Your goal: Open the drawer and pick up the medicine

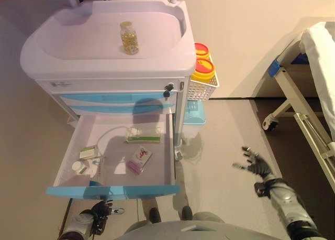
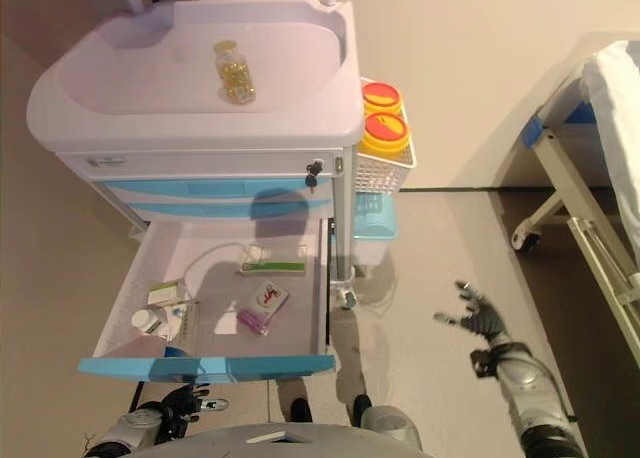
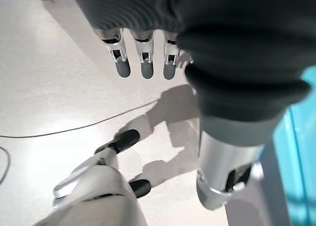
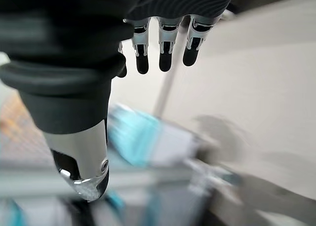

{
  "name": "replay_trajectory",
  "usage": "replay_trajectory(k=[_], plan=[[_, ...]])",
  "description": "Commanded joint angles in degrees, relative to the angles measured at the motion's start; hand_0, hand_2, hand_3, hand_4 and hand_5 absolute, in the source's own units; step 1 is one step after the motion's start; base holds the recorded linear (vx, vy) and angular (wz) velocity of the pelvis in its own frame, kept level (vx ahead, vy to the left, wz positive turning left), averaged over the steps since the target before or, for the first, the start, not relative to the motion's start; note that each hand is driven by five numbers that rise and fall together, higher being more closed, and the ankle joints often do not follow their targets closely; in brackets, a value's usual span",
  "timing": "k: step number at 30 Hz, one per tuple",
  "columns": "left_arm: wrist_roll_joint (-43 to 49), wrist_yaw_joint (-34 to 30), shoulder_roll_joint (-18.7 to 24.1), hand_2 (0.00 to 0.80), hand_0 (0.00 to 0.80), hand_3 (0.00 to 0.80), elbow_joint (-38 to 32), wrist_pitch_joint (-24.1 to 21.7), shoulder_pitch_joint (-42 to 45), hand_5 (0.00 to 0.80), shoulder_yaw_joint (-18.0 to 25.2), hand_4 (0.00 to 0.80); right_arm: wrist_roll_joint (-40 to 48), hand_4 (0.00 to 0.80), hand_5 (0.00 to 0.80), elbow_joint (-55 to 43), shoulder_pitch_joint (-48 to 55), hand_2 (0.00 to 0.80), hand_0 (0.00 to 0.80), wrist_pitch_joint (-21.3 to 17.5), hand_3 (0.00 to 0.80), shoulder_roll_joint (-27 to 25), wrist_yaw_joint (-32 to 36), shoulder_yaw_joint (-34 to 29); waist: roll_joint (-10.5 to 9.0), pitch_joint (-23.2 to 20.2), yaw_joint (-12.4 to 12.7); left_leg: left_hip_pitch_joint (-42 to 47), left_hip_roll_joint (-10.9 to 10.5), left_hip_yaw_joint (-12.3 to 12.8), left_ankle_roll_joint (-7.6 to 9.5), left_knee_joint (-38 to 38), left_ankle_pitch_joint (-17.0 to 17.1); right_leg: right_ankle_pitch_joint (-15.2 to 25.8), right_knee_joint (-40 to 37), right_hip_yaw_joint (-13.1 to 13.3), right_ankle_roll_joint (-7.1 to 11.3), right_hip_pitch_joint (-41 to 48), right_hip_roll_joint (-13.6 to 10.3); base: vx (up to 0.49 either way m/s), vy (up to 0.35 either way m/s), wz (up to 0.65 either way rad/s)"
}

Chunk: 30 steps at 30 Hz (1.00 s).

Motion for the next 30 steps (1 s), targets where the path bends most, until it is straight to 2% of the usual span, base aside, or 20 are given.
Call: replay_trajectory(k=[1, 6, 8, 10, 13, 20, 27, 28, 30], plan=[[1.36, 0.39, -1.51, 0.0, 0.0, 0.0, 2.75, -6.41, -3.43, 0.0, -0.7, 0.0, -2.92, 0.0, 0.0, 6.0, -3.15, 0.0, 0.0, -6.72, 0.0, 2.11, -2.8, 2.11, -0.15, -0.42, 0.76, 0.22, -0.83, -1.15, 0.15, 3.56, -6.4, -1.83, 4.81, -0.29, 4.11, -1.83, -2.03, 0.039, -0.009, 0.0], [0.78, 1.88, -3.85, 0.0, 0.0, 0.0, 7.62, -12.13, -3.55, 0.0, -0.77, 0.0, -5.5, 0.0, 0.0, 17.59, -3.02, 0.0, 0.0, -6.18, 0.0, 5.56, -5.3, 4.07, 0.45, 0.84, 1.28, -1.09, -1.15, -2.09, 0.57, 5.69, -6.96, -2.54, 6.26, -1.01, 3.48, -2.53, -2.36, 0.04, -0.001, 0.0], [1.92, 3.77, -5.12, 0.0, 0.0, 0.0, 9.78, -16.09, -3.87, 0.0, -1.36, 0.0, -6.75, 0.0, 0.0, 23.09, -3.89, 0.0, 0.0, -7.93, 0.0, 6.78, -6.93, 4.14, 0.34, 1.83, 1.73, -2.79, -1.26, -2.43, 1.08, 7.44, -7.58, -3.2, 7.96, -1.21, 3.05, -4.08, -2.53, -0.023, -0.015, 0.0], [3.06, 4.96, -5.14, 0.0, 0.0, 0.0, 9.9, -18.67, -4.74, 0.0, -2.89, 0.0, -8.46, 0.0, 0.0, 24.3, -4.78, 0.0, 0.0, -8.24, 0.0, 6.77, -7.96, 5.18, 0.7, 3.63, 1.97, -4.59, -1.33, -3.08, 1.43, 9.25, -7.82, -3.8, 10.1, -1.44, 2.62, -5.82, -2.75, -0.078, -0.005, 0.02], [3.24, 6.44, -4.07, 0.0, 0.0, 0.0, 6.81, -20.78, -6.54, 0.0, -5.83, 0.0, -10.38, 0.0, 0.0, 20.98, -6.23, 0.0, 0.0, -7.78, 0.0, 4.95, -8.81, 7.05, 1.64, 7.42, 1.73, -7.41, -1.65, -3.39, 1.61, 11.85, -8.05, -4.6, 13.56, -1.93, 2.07, -9.31, -3.26, -0.152, 0.063, 0.01], [1.54, 10.49, 1.23, 0.0, 0.0, 0.0, -7.13, -19.45, -10.82, 0.0, -7.7, 0.0, -9.25, 0.0, 0.0, 11.58, -9.58, 0.0, 0.0, -6.36, 0.0, -1.13, -8.95, 9.07, 2.6, 14.98, 1.73, -20.17, -2.0, -2.42, 2.25, 25.21, -9.94, -7.54, 27.68, -2.76, 0.04, -22.36, -4.84, -0.139, 0.062, 0.03], [2.31, 10.73, 8.79, 0.0, 0.0, 0.0, -14.2, -16.9, -15.41, 0.0, -5.72, 0.0, -7.9, 0.0, 0.0, 8.69, -8.14, 0.0, 0.0, -5.04, 0.0, -4.14, -7.92, 8.06, 2.45, 16.41, 1.05, -29.34, -2.47, -2.6, 3.18, 34.85, -12.62, -10.45, 37.22, -1.72, -1.58, -31.02, -4.41, 0.014, 0.023, 0.04], [1.68, 10.42, 9.57, 0.0, 0.0, 0.0, -14.79, -16.13, -15.95, 0.0, -5.18, 0.0, -7.68, 0.0, 0.0, 8.27, -7.74, 0.0, 0.0, -4.56, 0.0, -4.48, -7.76, 7.88, 2.23, 16.74, 0.82, -29.82, -2.56, -2.69, 3.04, 37.01, -14.85, -12.42, 39.4, -1.09, -1.29, -31.58, -4.33, 0.108, 0.036, -0.05], [1.82, 10.12, 11.3, 0.0, 0.0, 0.0, -15.75, -14.48, -17.23, 0.0, -4.24, 0.0, -7.08, 0.0, 0.0, 6.95, -7.03, 0.0, 0.0, -3.04, 0.0, -5.16, -7.4, 7.36, 1.93, 17.11, 0.12, -32.08, -2.39, -2.22, 3.26, 39.72, -15.89, -12.9, 41.66, -0.42, -1.47, -33.85, -3.95, 0.081, 0.064, -0.18]])
